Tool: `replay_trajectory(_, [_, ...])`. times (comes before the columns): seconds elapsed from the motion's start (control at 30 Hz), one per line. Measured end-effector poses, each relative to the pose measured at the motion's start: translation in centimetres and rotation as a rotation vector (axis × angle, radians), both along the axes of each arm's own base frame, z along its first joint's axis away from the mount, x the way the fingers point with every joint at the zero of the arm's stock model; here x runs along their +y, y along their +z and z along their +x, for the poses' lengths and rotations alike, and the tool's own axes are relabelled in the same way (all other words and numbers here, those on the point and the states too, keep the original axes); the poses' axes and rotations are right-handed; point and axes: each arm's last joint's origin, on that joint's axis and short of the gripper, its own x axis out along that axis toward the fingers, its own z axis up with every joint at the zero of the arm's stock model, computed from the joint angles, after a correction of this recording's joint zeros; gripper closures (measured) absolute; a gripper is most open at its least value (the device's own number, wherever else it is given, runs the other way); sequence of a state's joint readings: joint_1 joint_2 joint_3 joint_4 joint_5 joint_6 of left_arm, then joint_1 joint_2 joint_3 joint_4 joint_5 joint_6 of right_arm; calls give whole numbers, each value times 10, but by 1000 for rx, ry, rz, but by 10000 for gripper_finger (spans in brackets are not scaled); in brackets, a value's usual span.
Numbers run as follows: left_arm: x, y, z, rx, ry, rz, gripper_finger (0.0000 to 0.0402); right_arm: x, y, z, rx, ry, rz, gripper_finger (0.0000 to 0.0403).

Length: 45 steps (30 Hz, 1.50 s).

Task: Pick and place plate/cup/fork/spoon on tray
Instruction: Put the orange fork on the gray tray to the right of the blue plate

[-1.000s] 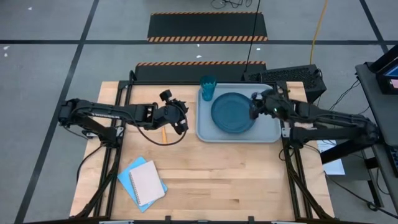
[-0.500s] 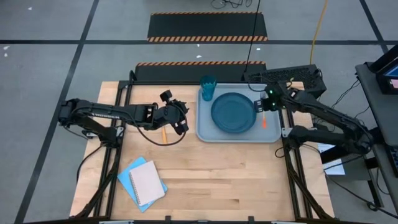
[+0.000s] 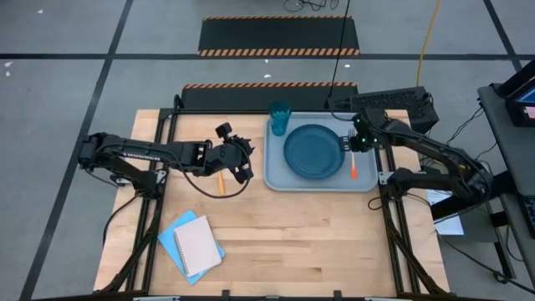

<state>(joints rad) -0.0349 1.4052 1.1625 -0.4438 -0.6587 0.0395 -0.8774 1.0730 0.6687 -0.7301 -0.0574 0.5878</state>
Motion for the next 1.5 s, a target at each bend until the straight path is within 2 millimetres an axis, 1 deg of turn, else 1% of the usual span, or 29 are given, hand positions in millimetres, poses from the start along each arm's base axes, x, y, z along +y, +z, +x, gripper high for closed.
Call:
replay_trajectory(0.17, [0, 0, 0, -1, -7, -7, 275, -2, -12, -4, 1, -35, 59, 391])
replay_trajectory(0.37, [0, 0, 0, -3, -7, -11, 275, -5, -18, -4, -12, -40, 100, 383])
replay_trajectory(0.7, [0, 0, 0, -3, -9, -11, 275, -13, -22, -2, 54, -70, 18, 379])
replay_trajectory(0.97, [-1, 0, 1, -2, -35, -32, 275, -15, -22, -3, 109, -97, -23, 375])
replay_trajectory(1.07, [-1, -1, 1, -1, -41, -38, 275, -14, -22, -3, 111, -105, -25, 358])
replay_trajectory(1.3, [-1, -1, 1, -1, -41, -38, 275, -12, -22, -1, 145, -82, -54, 295])
replay_trajectory(1.4, [-1, -1, 1, 0, -42, -38, 275, -6, -20, 2, 152, -44, -53, 278])
replay_trajectory(1.5, [-1, -1, 1, 2, -44, -35, 275, 4, -19, 3, 184, -2, -36, 274])
